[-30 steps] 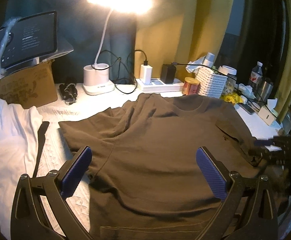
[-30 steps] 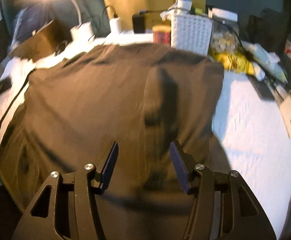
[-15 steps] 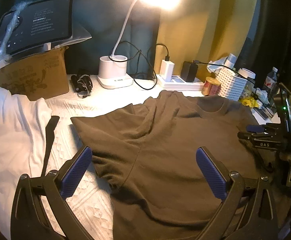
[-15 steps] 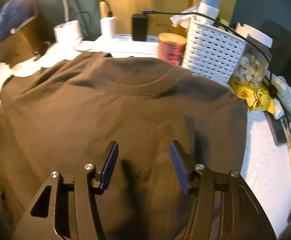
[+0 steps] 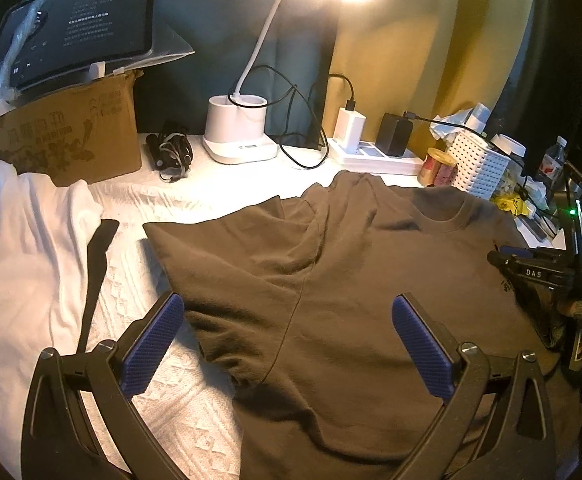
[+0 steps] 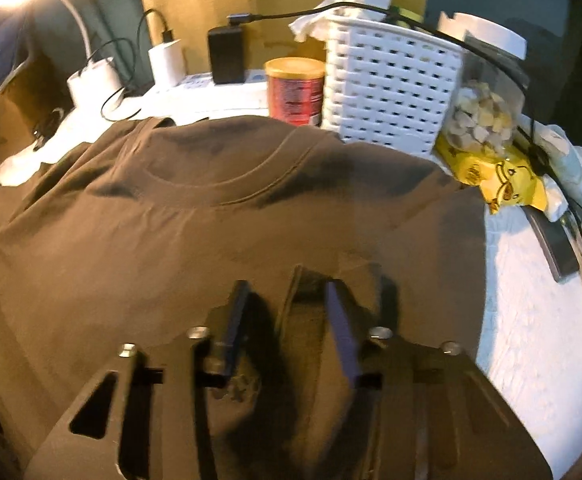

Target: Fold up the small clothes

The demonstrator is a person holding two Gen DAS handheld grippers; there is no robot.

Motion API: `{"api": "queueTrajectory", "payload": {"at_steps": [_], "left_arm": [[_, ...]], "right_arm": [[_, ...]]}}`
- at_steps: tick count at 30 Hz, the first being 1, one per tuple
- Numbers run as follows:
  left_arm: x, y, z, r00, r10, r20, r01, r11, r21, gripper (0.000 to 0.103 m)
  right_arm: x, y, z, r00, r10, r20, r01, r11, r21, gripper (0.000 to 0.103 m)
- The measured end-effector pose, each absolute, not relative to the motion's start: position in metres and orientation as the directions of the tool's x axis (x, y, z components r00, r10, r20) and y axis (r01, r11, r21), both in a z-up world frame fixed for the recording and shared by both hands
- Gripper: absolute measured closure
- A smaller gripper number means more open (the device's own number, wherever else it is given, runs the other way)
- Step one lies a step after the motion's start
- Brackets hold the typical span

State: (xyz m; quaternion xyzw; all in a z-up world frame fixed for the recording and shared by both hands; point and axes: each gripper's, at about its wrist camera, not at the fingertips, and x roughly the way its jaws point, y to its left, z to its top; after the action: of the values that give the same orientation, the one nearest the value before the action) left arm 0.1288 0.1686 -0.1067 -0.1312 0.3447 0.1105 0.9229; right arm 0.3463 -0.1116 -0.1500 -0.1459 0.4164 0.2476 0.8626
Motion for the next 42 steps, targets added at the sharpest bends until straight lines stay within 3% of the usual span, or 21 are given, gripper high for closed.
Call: {"api": "queueTrajectory", "payload": {"at_steps": [1, 2, 10, 18, 19, 21, 22, 23, 39, 42], "left_arm": [[0.129, 0.169, -0.107, 0.737, 0.111, -0.666, -0.292, 0.942, -0.167, 0.001], [0.129, 0.169, -0.106, 0.738, 0.110, -0.666, -0.290, 0.943, -0.166, 0.001], [0.125, 0.173, -0.102, 0.742, 0.128, -0.658, -0.306, 0.938, -0.163, 0.001], [0.113, 0.173, -0.091, 0.751, 0.155, -0.642, -0.318, 0.937, -0.146, 0.001], [0.112, 0.173, -0.090, 0.751, 0.156, -0.641, -0.319, 0.936, -0.145, 0.001], [0.109, 0.172, -0.089, 0.753, 0.161, -0.638, -0.322, 0.936, -0.144, 0.001], [0.107, 0.172, -0.088, 0.753, 0.161, -0.638, -0.322, 0.936, -0.144, 0.001], [0.106, 0.173, -0.088, 0.754, 0.161, -0.637, -0.323, 0.935, -0.146, 0.001], [0.115, 0.218, -0.102, 0.729, 0.113, -0.675, -0.291, 0.944, -0.157, 0.002], [0.131, 0.233, -0.107, 0.717, 0.115, -0.687, -0.284, 0.949, -0.138, 0.012]], "right_arm": [[0.347, -0.113, -0.149, 0.537, 0.299, -0.789, -0.540, 0.840, -0.049, 0.089], [0.347, -0.114, -0.148, 0.539, 0.299, -0.787, -0.538, 0.841, -0.050, 0.095], [0.322, -0.098, -0.127, 0.515, 0.432, -0.741, -0.627, 0.779, 0.018, 0.096], [0.316, -0.082, -0.143, 0.451, 0.443, -0.775, -0.658, 0.751, 0.047, 0.095], [0.314, -0.083, -0.141, 0.450, 0.446, -0.774, -0.659, 0.750, 0.049, 0.094], [0.307, -0.087, -0.135, 0.458, 0.457, -0.762, -0.663, 0.747, 0.049, 0.077], [0.303, -0.089, -0.131, 0.468, 0.461, -0.754, -0.662, 0.748, 0.046, 0.058], [0.298, -0.092, -0.128, 0.476, 0.465, -0.746, -0.662, 0.748, 0.044, 0.052], [0.248, -0.138, -0.107, 0.550, 0.440, -0.709, -0.568, 0.820, 0.068, 0.052], [0.245, -0.148, -0.103, 0.572, 0.425, -0.702, -0.541, 0.839, 0.067, 0.052]]}}
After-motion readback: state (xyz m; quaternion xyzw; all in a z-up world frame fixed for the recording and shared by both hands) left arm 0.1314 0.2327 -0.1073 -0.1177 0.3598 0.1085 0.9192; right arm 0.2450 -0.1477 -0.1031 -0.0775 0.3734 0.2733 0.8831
